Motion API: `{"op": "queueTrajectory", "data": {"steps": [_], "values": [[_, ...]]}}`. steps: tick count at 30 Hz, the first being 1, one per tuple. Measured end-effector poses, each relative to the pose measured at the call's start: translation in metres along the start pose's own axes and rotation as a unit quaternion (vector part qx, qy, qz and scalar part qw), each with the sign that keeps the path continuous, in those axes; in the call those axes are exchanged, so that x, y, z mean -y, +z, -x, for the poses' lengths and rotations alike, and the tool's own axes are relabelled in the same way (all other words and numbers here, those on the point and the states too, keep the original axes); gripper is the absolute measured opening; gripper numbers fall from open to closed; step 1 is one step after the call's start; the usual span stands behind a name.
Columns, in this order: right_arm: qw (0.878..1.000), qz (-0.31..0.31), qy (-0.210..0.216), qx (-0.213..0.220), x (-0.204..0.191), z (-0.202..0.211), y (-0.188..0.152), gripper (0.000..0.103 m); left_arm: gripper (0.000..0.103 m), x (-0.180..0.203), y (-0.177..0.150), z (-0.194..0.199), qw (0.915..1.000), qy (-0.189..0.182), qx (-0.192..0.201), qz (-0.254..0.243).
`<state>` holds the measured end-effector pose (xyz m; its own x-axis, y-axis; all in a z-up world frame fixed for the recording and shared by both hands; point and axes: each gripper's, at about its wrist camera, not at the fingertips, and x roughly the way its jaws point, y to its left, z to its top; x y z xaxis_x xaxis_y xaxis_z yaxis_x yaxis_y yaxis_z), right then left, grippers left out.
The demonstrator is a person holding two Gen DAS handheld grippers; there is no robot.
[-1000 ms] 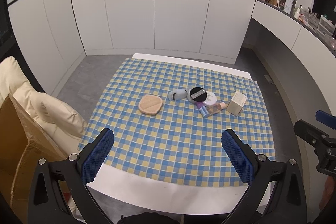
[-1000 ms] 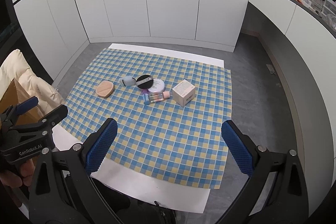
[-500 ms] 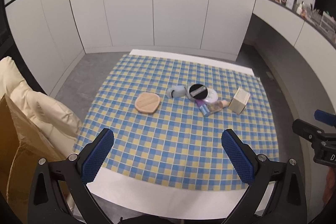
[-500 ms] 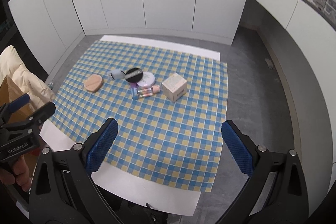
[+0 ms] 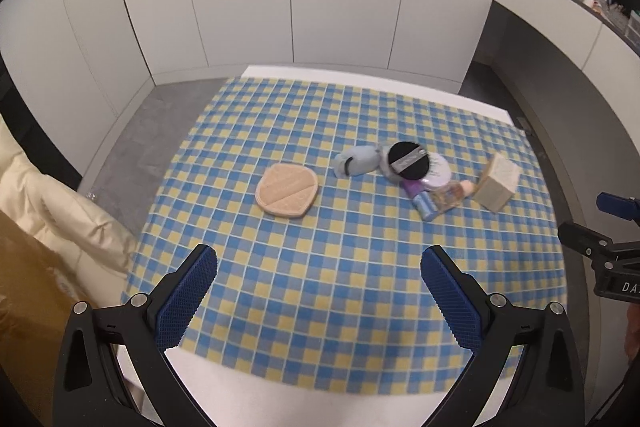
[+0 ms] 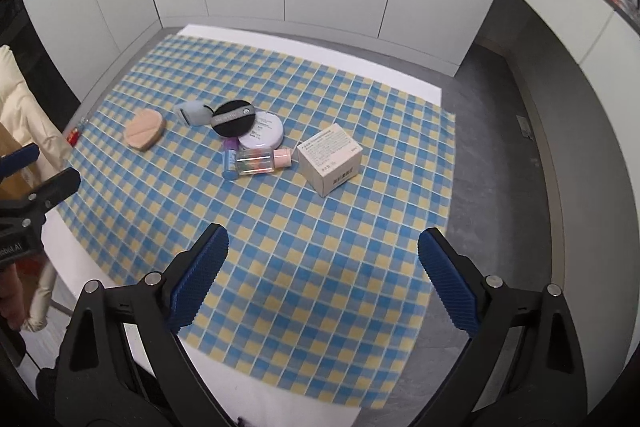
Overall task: Organize objects
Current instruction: 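Grasp the white cream box with the right tool while the left tool grasps the beige puff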
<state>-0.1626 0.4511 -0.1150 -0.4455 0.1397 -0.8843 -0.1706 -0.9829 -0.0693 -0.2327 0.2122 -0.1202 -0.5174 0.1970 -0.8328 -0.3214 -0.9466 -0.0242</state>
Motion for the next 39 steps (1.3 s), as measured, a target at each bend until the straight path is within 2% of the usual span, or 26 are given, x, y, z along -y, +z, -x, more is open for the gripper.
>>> {"op": "queueTrajectory", "data": {"steps": [10, 15, 26, 29, 33, 36, 39], "values": [[1.000, 0.027, -0.004, -0.011, 0.005, -0.074, 0.015, 0.095, 0.101, -0.016, -0.004, -0.068, 0.9998, 0.006, -0.019, 0.001], [0.999, 0.030, -0.011, -0.025, 0.016, -0.107, 0.023, 0.086, 0.101, -0.024, -0.005, -0.088, 0.9997, 0.007, -0.024, 0.003], [0.999, 0.022, -0.001, -0.027, 0.018, -0.145, 0.041, 0.085, 0.101, -0.032, -0.005, -0.115, 0.9993, 0.012, -0.031, 0.019], [1.000, 0.016, 0.002, -0.027, 0.019, -0.153, 0.046, 0.079, 0.101, -0.034, -0.004, -0.121, 0.9992, 0.016, -0.030, 0.021], [0.999, 0.004, 0.015, -0.041, 0.019, -0.164, 0.048, 0.062, 0.101, -0.038, -0.002, -0.129, 0.9988, 0.022, -0.034, 0.027], [0.999, -0.003, 0.021, -0.038, 0.018, -0.165, 0.049, 0.056, 0.101, -0.041, 0.000, -0.134, 0.9988, 0.023, -0.035, 0.027], [0.999, -0.004, 0.023, -0.038, 0.015, -0.165, 0.049, 0.055, 0.101, -0.043, 0.002, -0.140, 0.9987, 0.024, -0.038, 0.025]]}}
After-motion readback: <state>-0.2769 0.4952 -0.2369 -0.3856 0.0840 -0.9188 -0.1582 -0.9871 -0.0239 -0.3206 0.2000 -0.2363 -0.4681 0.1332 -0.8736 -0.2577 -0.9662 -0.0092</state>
